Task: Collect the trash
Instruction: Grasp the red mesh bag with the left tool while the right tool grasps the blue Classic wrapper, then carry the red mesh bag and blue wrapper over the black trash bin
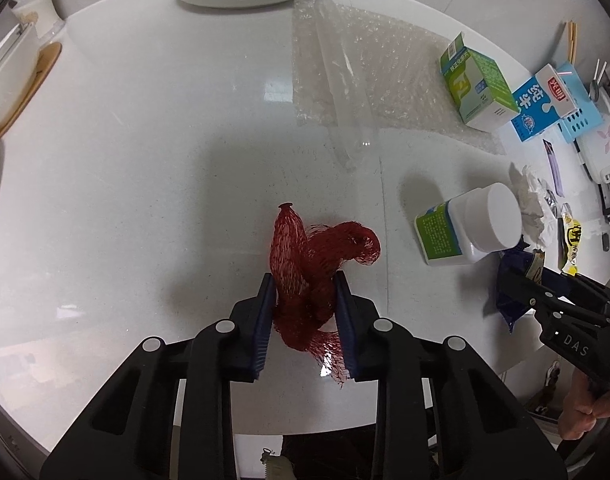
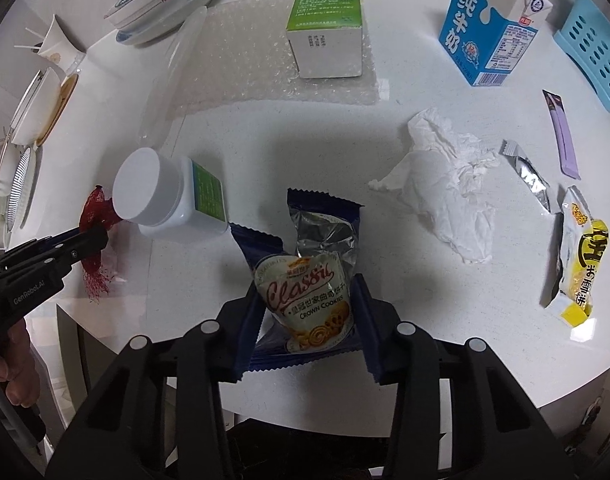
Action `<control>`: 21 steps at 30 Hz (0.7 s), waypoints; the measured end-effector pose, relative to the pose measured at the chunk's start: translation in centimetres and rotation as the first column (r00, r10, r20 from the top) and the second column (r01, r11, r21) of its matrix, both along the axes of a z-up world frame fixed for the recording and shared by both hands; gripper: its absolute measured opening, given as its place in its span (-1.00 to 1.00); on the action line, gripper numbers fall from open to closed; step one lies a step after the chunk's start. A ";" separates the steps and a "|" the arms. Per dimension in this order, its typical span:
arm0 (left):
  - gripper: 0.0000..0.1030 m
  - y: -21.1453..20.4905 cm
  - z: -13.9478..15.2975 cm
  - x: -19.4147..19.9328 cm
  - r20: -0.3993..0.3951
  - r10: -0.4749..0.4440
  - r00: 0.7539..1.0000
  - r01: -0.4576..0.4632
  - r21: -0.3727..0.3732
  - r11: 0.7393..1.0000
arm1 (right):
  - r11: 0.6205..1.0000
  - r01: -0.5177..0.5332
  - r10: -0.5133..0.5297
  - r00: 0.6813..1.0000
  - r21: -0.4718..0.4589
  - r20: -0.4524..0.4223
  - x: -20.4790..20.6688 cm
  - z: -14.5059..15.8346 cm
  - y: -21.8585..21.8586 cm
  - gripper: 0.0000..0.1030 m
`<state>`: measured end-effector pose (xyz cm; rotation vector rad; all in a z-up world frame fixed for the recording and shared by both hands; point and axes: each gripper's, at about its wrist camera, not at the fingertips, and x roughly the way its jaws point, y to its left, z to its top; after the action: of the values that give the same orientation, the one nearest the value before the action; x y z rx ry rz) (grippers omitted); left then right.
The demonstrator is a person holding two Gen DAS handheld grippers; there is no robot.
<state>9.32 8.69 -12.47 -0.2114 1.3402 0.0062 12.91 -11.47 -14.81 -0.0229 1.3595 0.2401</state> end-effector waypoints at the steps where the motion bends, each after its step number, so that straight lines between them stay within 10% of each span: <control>1: -0.46 -0.1 0.3 -0.1 0.004 0.000 1.000 0.000 0.000 1.000 | 1.000 0.003 -0.003 1.000 0.005 0.003 -0.1 0.2 -0.2 -0.21; 21: -0.48 -3.8 5.1 -3.9 0.070 0.034 0.997 -0.033 -0.015 0.999 | 0.999 -0.042 0.039 0.995 0.031 0.090 -2.6 6.8 -6.8 -0.25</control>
<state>5.45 4.93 -7.36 -0.2434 1.2665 0.0178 10.29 -18.26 -7.96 -0.0331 1.2666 0.2920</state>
